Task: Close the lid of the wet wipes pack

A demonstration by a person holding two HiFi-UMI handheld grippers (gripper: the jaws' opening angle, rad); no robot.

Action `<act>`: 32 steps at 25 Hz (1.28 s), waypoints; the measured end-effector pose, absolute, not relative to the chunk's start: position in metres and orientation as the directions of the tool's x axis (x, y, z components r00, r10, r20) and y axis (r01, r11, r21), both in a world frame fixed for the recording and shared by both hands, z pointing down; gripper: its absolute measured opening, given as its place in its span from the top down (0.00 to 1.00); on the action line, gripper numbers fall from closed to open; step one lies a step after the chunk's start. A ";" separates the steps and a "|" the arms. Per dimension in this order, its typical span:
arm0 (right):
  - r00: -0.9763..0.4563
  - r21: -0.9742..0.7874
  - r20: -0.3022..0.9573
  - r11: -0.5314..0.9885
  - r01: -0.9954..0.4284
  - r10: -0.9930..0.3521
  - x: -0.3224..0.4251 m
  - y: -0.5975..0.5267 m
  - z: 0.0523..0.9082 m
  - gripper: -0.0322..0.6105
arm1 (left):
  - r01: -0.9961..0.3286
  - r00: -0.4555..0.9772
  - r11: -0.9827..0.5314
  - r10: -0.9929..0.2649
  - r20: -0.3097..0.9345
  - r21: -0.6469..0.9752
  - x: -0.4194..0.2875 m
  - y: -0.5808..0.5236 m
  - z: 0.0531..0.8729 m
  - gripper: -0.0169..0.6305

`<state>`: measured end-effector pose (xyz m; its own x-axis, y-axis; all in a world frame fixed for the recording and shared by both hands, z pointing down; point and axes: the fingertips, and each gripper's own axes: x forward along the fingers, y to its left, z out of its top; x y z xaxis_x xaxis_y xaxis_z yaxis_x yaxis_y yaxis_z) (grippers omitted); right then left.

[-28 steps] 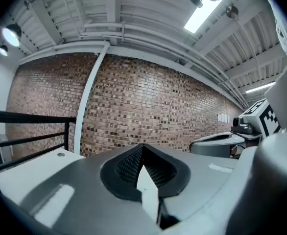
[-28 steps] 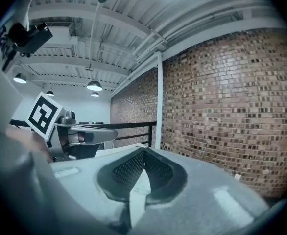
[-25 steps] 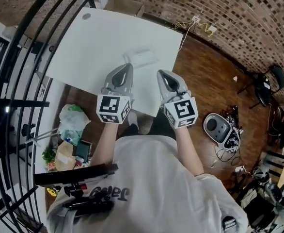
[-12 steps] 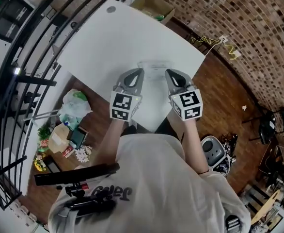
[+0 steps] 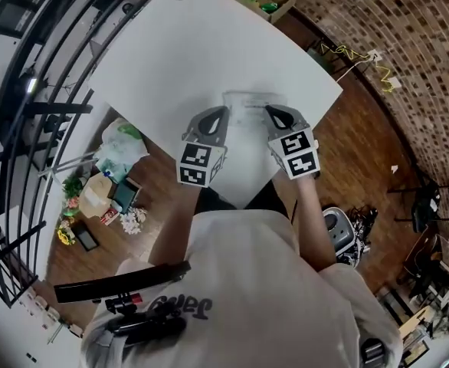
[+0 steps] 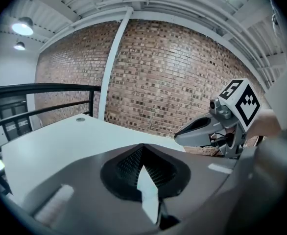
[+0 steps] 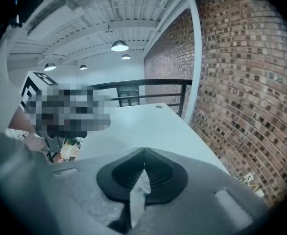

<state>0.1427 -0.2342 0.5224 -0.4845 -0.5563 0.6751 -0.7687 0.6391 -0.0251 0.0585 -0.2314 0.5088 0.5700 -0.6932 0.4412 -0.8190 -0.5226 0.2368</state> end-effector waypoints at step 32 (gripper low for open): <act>-0.343 0.027 0.878 0.752 -0.659 -0.333 0.127 -0.210 0.643 0.97 | -0.817 0.576 -0.465 -0.627 0.525 0.340 0.065 -0.228 0.577 0.95</act>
<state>0.1267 -0.2100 0.6432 -0.3432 -0.3327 0.8784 -0.6589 0.7517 0.0273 0.0654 -0.2279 0.5774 0.5755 -0.6267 0.5254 -0.8172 -0.4651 0.3404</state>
